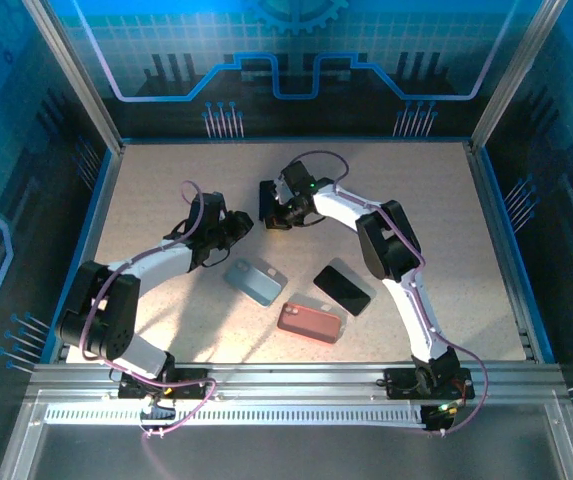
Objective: Put the phone into the phone case
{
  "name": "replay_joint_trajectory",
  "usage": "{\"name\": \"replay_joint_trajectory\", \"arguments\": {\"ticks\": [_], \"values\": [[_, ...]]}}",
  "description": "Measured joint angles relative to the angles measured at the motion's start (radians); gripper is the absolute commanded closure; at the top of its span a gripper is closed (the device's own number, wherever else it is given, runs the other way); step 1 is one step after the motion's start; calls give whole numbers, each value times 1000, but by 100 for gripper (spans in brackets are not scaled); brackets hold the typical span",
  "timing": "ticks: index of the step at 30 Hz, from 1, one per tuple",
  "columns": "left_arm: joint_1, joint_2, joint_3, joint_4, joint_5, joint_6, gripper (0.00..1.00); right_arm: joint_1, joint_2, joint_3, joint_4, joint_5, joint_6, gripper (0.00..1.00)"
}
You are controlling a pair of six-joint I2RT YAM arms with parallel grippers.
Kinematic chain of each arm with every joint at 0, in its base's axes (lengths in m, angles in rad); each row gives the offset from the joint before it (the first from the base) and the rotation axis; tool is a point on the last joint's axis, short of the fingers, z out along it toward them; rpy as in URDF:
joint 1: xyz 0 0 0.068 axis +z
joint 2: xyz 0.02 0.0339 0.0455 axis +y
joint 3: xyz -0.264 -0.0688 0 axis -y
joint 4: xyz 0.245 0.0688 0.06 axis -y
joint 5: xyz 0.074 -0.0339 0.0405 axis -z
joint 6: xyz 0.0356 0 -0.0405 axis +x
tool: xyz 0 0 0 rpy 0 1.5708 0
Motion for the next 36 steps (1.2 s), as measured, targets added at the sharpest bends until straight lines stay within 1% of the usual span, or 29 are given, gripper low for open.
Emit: {"name": "replay_joint_trajectory", "arguments": {"ticks": [7, 11, 14, 15, 19, 20, 24, 27, 31, 33, 36], "values": [[0, -15, -6, -12, -8, 0, 73, 0, 1, 2, 0, -2, -3, 100], [0, -32, -16, -22, -15, 1, 73, 0, -59, -89, 14, 3, -8, 99], [0, -53, -23, -40, -15, 2, 73, 0, -157, -188, 13, 15, -17, 89], [0, -62, -26, -50, -15, 5, 73, 0, -200, -224, 14, 22, -24, 84], [0, -101, -45, -91, -14, 13, 73, 0, -395, -371, 12, 73, -62, 70], [-1, -114, -55, -102, -14, 18, 73, 0, -446, -407, 9, 94, -77, 65], [-11, -163, -92, -150, -14, 28, 72, 0, -602, -534, -29, 190, -127, 50], [-31, -184, -110, -182, -14, 32, 72, 2, -678, -621, -78, 270, -154, 37], [-68, -187, -121, -214, -11, 41, 72, 3, -738, -701, -159, 374, -173, 31], [-87, -188, -129, -224, -8, 51, 71, 4, -765, -737, -192, 410, -182, 23], [-109, -187, -144, -233, -6, 51, 71, 5, -802, -786, -228, 456, -194, 18]]}}
